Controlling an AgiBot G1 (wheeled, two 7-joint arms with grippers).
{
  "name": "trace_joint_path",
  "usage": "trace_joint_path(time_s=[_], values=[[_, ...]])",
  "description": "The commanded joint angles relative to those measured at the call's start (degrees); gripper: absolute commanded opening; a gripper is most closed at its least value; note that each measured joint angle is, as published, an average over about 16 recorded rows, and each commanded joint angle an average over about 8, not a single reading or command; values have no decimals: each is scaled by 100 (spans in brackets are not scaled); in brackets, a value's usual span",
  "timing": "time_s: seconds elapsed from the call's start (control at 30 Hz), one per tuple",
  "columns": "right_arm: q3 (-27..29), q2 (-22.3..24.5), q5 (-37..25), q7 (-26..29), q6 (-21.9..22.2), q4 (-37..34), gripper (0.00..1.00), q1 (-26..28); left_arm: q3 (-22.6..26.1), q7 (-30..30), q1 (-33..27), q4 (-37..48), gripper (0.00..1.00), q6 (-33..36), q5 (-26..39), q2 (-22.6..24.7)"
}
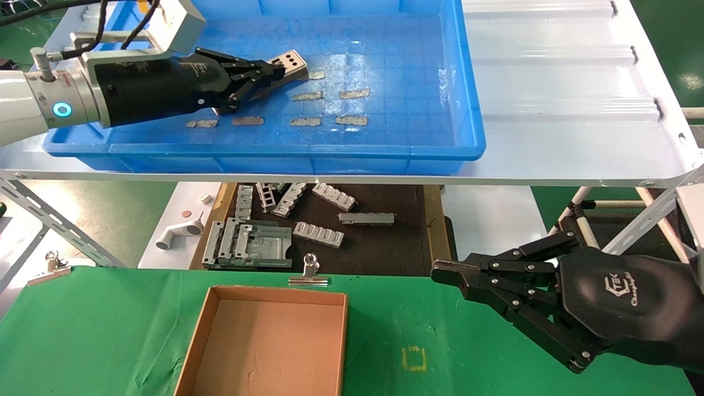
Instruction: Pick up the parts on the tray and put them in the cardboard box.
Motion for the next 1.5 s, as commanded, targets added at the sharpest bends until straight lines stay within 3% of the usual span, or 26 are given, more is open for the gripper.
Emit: trace_joint_path(time_s=[0.03,0.13,0.17,0.7,1.17,1.2,1.27,1.43,1.5], values=[[0,0,0,0,0,0,0,0,-6,7,-3,-7,60,23,-8,-6],[0,0,0,0,0,0,0,0,-38,-45,-17,17,96,65,-54,-35],[0,0,0,0,0,0,0,0,-52,-77,-22,32,100,75,-74,-45],[0,0,0,0,0,0,0,0,-41,-962,-117,218,100,39,-55,-87],[0,0,0,0,0,0,0,0,59,-993,-74,51,100,-91,88,-54],[0,0,0,0,0,0,0,0,59,-999,-72,49,98,-88,88,-56],[0,0,0,0,0,0,0,0,60,-1010,-69,47,83,-84,89,-61],[0,0,0,0,0,0,0,0,59,-1016,-64,35,22,-90,87,-77],[0,0,0,0,0,0,0,0,60,-1012,-60,31,5,-97,88,-82]])
